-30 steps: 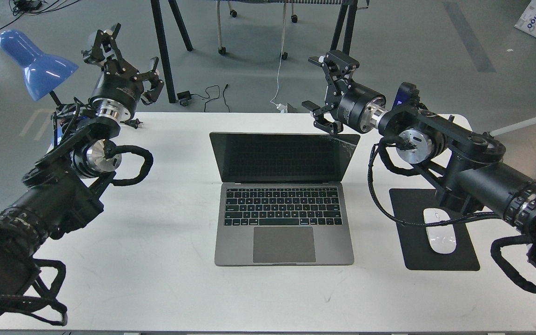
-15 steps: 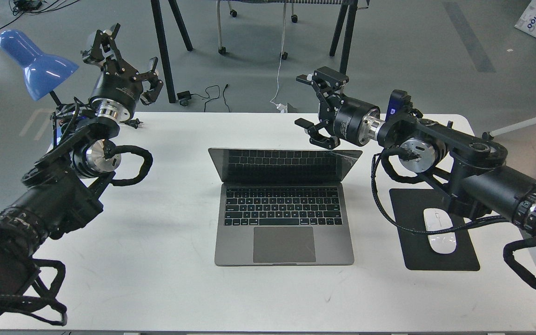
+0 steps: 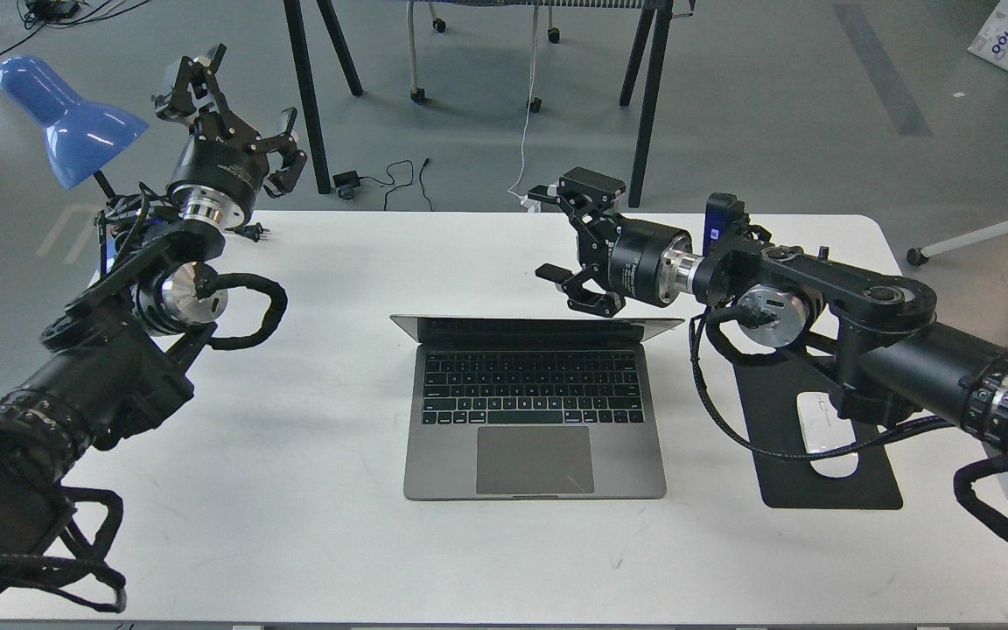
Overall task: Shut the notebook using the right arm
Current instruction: 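Push the laptop screen down toward the keyboard with the right gripper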
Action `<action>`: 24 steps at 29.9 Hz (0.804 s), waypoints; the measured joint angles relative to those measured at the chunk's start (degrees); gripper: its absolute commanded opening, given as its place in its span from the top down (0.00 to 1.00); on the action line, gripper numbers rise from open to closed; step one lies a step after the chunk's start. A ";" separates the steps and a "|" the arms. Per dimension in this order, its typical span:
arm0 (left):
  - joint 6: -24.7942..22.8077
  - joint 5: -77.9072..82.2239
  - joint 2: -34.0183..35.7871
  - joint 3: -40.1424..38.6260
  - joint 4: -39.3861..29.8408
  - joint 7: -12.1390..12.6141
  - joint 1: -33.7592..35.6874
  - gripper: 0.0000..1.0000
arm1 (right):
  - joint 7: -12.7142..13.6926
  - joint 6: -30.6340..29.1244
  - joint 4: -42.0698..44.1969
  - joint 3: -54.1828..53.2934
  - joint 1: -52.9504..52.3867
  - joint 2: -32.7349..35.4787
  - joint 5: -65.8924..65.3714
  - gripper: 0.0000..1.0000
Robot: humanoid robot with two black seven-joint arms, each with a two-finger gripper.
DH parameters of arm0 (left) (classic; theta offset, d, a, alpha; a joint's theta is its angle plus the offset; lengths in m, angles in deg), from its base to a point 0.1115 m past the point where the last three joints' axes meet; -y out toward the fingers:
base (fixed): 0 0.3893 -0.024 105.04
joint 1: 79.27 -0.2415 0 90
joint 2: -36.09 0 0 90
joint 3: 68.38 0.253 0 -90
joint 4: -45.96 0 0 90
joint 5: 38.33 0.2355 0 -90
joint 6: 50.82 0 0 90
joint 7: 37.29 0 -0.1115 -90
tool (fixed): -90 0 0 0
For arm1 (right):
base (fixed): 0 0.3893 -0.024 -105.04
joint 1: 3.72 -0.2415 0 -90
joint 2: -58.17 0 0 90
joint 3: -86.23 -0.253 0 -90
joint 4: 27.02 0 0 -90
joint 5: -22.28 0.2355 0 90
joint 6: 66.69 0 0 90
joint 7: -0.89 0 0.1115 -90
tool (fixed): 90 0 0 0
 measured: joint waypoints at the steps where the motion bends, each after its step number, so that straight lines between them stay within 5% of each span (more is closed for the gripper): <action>1: 0.00 0.00 0.00 -0.01 0.00 0.00 0.00 0.00 | 0.00 -0.01 -0.22 0.16 0.00 0.00 -0.59 0.00; 24: 0.00 0.00 0.00 -0.01 0.00 0.00 0.00 0.00 | 0.15 -0.01 -6.99 10.58 0.57 -0.46 -6.46 0.00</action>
